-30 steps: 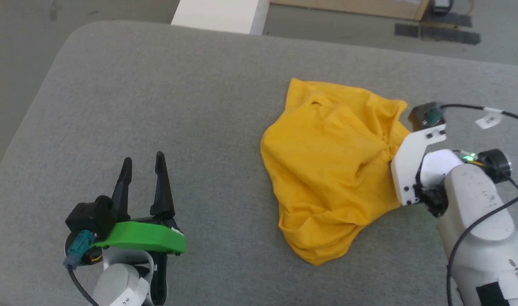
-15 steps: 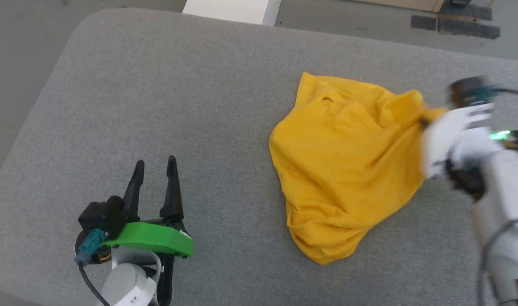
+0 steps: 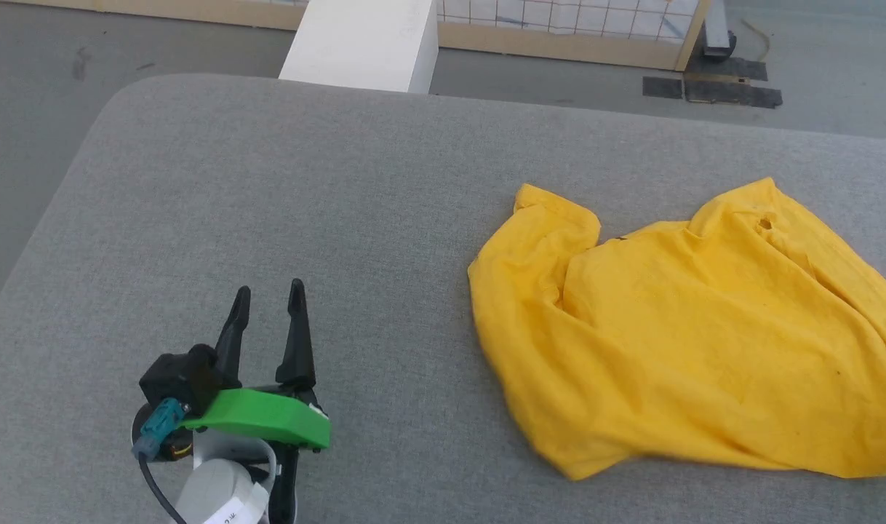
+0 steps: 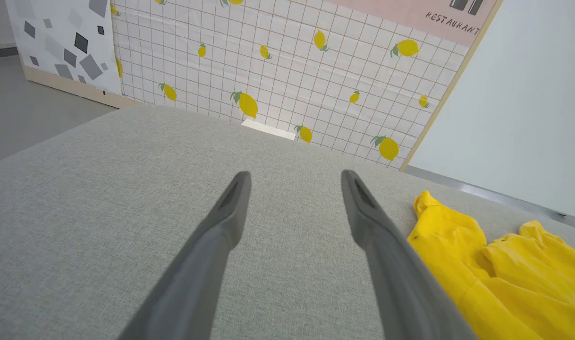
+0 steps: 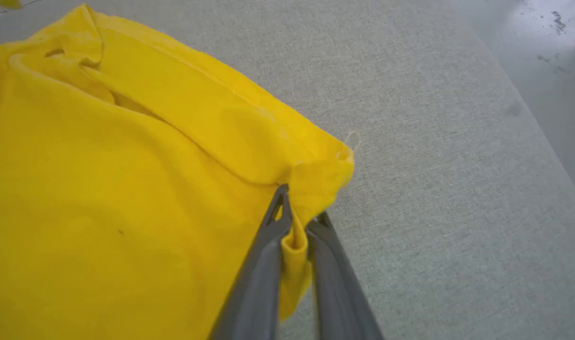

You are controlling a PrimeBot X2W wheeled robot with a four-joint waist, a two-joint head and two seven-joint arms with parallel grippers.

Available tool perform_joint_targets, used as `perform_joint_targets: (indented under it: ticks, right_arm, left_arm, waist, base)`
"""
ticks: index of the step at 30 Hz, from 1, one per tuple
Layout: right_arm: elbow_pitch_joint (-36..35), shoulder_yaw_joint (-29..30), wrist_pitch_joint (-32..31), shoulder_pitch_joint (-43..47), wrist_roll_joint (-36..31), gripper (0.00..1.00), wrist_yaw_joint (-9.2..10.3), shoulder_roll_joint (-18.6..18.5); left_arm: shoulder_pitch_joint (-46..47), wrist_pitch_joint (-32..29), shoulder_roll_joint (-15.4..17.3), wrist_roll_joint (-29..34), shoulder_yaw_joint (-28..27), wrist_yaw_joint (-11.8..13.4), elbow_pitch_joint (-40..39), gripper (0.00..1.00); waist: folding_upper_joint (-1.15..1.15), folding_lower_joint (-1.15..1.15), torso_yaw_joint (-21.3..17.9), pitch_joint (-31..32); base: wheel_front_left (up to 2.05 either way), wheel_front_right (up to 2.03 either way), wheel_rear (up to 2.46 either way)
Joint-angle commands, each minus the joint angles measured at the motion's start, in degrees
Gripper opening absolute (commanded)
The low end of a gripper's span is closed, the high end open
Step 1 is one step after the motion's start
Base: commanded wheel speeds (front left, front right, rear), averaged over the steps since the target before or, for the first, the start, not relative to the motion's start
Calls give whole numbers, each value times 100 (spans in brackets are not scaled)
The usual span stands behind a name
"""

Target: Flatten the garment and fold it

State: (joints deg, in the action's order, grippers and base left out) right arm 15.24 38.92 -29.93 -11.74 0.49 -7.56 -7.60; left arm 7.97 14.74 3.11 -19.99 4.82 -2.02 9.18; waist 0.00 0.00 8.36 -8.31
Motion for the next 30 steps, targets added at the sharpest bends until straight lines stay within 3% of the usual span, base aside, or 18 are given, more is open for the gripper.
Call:
perform_joint_targets:
  ticks: [1, 8, 14, 21, 25, 30]
  right_arm:
    - [-197, -79, 197, -115, 13, 100, 8, 102]
    - [-1283, -582, 1851, -85, 554, 100, 8, 402]
    - [-1609, -1016, 2248, 521, 1183, 100, 8, 468]
    - [-1505, -1576, 2403, 698, 1567, 100, 8, 471]
    - [-1440, -1779, 2471, 567, 1643, 100, 8, 471]
    - [-1308, -1891, 2584, 468, 1682, 100, 8, 471]
  left_arm:
    - [-72, 26, -13, -11, -10, -30, 36, 100]
    - [35, 20, -17, -83, 76, -62, 186, 100]
    - [597, -483, -20, -365, 335, -89, 488, 100]
    - [2522, -2033, -20, -547, 892, -104, 1574, 100]
    - [3581, -2955, -12, -503, 1072, 26, 2364, 100]
    - [4491, -4550, 29, -232, 1507, 225, 3401, 100]
  waist:
    - [0, 0, -85, 80]
    - [0, 0, -189, 224]
    - [0, 0, -379, 158]
    - [0, 0, -896, -290]
    - [0, 0, -1258, -649]
    - [0, 0, -1632, -1008]
  base:
    - [0, 0, 0]
    - [0, 0, 0]
    - [0, 0, 0]
    - [0, 0, 0]
    - [0, 0, 0]
    - [0, 0, 0]
